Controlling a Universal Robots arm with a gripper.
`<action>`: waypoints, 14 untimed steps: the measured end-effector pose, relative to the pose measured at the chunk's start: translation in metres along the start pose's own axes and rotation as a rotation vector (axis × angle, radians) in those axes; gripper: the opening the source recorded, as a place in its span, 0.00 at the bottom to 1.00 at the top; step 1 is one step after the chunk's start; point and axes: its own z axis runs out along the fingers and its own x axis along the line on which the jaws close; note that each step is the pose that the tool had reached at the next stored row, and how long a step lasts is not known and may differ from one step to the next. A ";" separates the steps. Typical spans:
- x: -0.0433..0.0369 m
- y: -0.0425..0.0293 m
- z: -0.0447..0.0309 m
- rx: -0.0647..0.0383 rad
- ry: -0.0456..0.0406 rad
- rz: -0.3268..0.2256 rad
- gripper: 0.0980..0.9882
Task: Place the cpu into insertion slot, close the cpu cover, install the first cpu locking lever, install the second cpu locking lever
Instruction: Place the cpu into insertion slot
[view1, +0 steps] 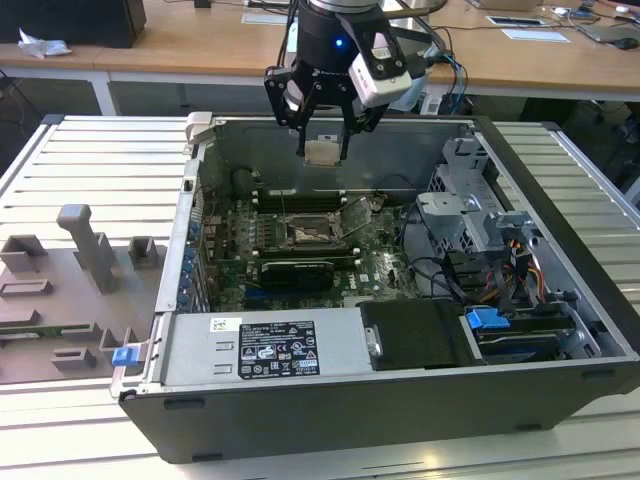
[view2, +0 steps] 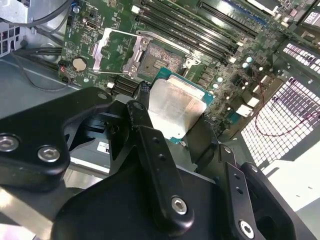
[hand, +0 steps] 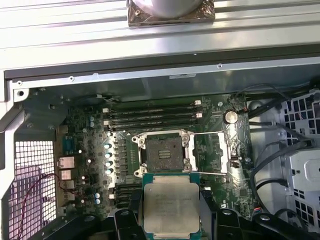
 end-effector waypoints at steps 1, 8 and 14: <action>0.0000 0.0000 0.0000 0.000 -0.0003 0.003 0.49; 0.0000 0.0000 0.0000 -0.001 -0.0025 0.028 0.49; 0.0000 0.0000 0.0000 -0.001 -0.0046 0.051 0.49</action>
